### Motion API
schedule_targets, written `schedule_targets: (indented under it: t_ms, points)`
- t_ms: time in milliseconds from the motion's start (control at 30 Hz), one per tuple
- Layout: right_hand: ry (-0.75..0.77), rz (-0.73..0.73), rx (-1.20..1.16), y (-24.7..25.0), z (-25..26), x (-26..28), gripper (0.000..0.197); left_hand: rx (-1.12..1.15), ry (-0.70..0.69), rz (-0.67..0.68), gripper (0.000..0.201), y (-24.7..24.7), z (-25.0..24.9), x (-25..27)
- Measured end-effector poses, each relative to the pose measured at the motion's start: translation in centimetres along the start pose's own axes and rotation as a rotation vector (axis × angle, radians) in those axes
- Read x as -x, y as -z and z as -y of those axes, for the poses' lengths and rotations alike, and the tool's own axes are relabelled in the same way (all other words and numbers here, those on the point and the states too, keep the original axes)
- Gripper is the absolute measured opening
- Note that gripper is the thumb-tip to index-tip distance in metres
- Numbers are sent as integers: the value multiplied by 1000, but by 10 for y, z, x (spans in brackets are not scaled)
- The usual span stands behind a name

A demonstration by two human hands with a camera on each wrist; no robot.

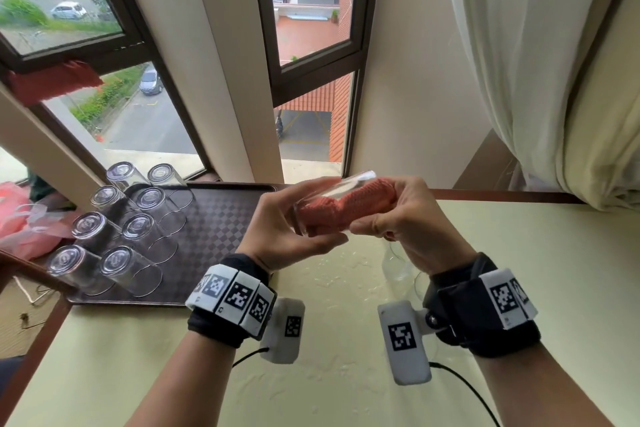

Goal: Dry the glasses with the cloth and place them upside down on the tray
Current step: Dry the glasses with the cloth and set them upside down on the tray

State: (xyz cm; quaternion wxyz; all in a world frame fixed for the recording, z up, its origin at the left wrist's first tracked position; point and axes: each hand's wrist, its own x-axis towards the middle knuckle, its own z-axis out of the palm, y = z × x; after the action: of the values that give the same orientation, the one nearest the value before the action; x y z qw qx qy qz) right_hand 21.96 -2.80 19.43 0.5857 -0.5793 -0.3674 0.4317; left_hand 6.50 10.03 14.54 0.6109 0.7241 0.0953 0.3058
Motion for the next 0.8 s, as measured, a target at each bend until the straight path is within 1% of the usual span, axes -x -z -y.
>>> schedule_targets:
  t_ms: [67,100,167,200,233,267,333,400,467,500,533,567,600,667,700,733,800]
  points:
    - [4,-50,-96,-3,-3,-3,32,71,39,-12,82,-2,0,1]
    - [9,-85,-130,-4,-6,-4,34,152,107,-47,84,-3,-1,2]
    - [48,-138,-116,-9,-11,-6,36,373,300,-128,89,-6,-2,2]
    - [68,-148,-80,-13,-12,-6,37,442,364,-156,90,-5,-1,3]
    - [83,-156,-43,-17,-14,-7,38,454,389,-177,89,-3,1,3]
    - [91,-161,-23,-19,-15,-8,39,436,382,-184,85,-1,1,3]
    - [85,-138,-10,-20,-16,-7,33,326,317,-175,78,4,-3,4]
    - [48,-54,6,-17,-16,-6,31,147,216,-156,77,7,-7,7]
    - [-22,-5,-33,-13,-18,-4,41,2,111,-104,77,8,-4,10]
    - [-45,-18,-52,-11,-19,-3,43,-40,77,-83,77,7,-2,12]
    - [-51,-48,-71,-12,-19,-2,38,-59,67,-75,77,6,-1,12]
    - [-45,-87,-89,-12,-20,-2,29,-41,87,-73,79,4,-1,12]
    - [-32,-116,-102,-12,-21,-1,23,18,143,-73,81,3,-2,11]
    - [-7,-157,-101,-12,-23,-1,30,191,314,-75,85,2,-4,9]
    - [9,-161,-89,-13,-23,-2,32,263,378,-77,84,3,-3,9]
    - [27,-152,-67,-15,-22,-3,30,305,404,-88,80,4,-2,10]
    - [55,-102,-11,-18,-20,-4,31,299,382,-125,71,6,-4,13]
